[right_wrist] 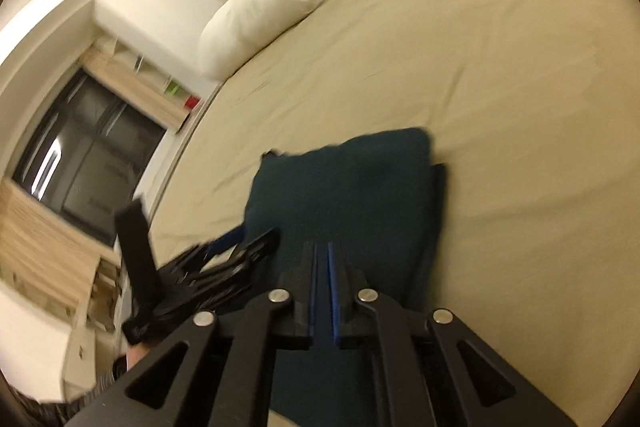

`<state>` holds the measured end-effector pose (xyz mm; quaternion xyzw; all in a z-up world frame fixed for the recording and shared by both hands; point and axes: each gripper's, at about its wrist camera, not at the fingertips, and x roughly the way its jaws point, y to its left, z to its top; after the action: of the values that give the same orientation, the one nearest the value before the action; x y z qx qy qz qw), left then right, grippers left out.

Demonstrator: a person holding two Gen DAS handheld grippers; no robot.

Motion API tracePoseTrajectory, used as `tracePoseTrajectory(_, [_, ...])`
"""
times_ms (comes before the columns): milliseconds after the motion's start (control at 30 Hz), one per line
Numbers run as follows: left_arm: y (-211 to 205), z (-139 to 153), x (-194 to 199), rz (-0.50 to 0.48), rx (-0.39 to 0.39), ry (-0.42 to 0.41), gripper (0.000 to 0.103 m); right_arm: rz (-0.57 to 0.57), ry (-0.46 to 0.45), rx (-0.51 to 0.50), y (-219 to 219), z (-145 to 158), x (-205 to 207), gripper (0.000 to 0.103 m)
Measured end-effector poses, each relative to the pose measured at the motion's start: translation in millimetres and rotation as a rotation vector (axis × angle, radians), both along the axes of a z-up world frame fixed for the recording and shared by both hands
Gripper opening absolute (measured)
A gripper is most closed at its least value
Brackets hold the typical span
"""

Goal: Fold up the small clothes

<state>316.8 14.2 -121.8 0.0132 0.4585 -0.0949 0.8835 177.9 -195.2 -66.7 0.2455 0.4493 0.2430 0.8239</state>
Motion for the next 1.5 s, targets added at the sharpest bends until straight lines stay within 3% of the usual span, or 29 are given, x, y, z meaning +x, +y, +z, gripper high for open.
tracePoseTrajectory(100, [0.7, -0.6, 1.1, 0.0, 0.001, -0.002, 0.064, 0.033, 0.041, -0.032, 11.1, -20.3, -6.2, 0.025])
tracePoseTrajectory(133, [0.8, -0.8, 1.1, -0.002, -0.001, -0.002, 0.064, 0.021, 0.065, -0.053, 10.1, -30.8, -6.7, 0.025])
tracePoseTrajectory(267, [1.0, -3.6, 1.6, -0.004, -0.001, -0.008, 0.064, -0.031, 0.059, 0.013, -12.2, -48.0, -17.7, 0.001])
tracePoseTrajectory(567, [7.2, -2.7, -22.0, 0.012, -0.035, -0.021, 0.064, -0.131, 0.035, 0.017, -54.9, -54.9, -56.9, 0.0])
tracePoseTrajectory(600, [8.8, -1.7, -27.0, 0.015, -0.039, -0.022, 0.064, -0.17, 0.042, -0.008, -60.7, -52.6, -62.6, 0.004])
tracePoseTrajectory(667, [13.2, 0.5, -36.4, 0.025, -0.052, -0.02, 0.064, -0.232, 0.052, -0.071, -69.3, -47.1, -69.4, 0.025])
tracePoseTrajectory(833, [27.1, 15.0, -67.1, 0.062, -0.131, -0.057, 0.064, -0.211, -0.068, -0.02, -66.8, -8.1, -81.1, 0.025])
tracePoseTrajectory(900, [28.8, 14.5, -75.8, 0.071, -0.159, -0.064, 0.064, -0.19, -0.076, -0.011, -56.6, -1.7, -76.6, 0.04])
tracePoseTrajectory(967, [26.6, 13.1, -79.6, 0.068, -0.16, -0.071, 0.064, -0.167, -0.078, -0.028, -44.5, -2.4, -68.7, 0.045])
tracePoseTrajectory(1067, [29.4, 13.1, -85.9, 0.065, -0.157, -0.073, 0.064, -0.141, -0.043, -0.113, -27.9, -14.6, -62.2, 0.045])
tracePoseTrajectory(1433, [29.6, 6.6, -88.5, 0.072, -0.137, -0.054, 0.068, -0.076, -0.006, -0.159, -11.1, -27.5, -34.5, 0.045])
tracePoseTrajectory(1500, [30.2, 5.9, -88.4, 0.075, -0.139, -0.051, 0.068, -0.052, 0.012, -0.173, -5.6, -32.3, -28.0, 0.039])
